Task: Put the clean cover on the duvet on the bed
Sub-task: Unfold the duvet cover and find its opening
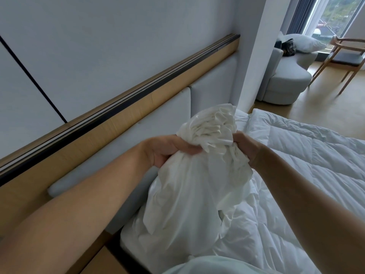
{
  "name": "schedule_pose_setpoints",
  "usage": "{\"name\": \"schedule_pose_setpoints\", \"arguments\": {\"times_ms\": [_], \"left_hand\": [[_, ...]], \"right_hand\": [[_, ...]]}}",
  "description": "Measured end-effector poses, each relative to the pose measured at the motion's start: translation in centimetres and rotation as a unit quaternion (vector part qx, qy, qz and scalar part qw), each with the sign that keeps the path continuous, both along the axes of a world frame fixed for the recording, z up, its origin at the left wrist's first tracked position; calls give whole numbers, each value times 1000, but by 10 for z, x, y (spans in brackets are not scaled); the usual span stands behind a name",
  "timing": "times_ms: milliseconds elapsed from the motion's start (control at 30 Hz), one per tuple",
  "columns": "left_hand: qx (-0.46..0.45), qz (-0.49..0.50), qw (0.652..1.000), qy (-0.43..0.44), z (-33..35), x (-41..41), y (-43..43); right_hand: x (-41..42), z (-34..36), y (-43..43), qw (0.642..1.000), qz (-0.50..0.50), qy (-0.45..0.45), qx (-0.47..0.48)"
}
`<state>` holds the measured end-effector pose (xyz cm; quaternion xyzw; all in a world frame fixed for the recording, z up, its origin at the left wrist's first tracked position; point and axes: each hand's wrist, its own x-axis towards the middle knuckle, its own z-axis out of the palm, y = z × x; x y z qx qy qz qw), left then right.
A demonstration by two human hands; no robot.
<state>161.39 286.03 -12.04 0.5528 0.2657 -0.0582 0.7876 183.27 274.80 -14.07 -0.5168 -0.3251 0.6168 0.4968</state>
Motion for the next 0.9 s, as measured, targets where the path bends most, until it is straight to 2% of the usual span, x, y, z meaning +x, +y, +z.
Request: {"name": "schedule_pose_setpoints", "arguments": {"times_ms": [133,200,267,467,567,733,800,900], "left_hand": [[11,63,998,-12,7,7,17],[12,85,996,-18,10,13,20],[21,101,994,-22,11,18,21],[84,154,983,-51,11,35,16],[106,158,980,-63,10,37,17],[111,119,985,-50,8,31,24],[101,84,990,-44,8,26,26],[77,-28,996,-22,10,19,24]], "right_hand": [[-4,3,-7,990,122,49,-51],[-10,0,-9,978,196,62,-32],[-18,-3,-8,975,214,62,-8],[-30,-9,-4,970,199,135,41],[-23,-9,-3,977,163,129,38],[-7,-4,-5,994,99,42,8],[-6,-2,-5,997,60,46,26],[-6,-1,-1,995,-25,72,71]]}}
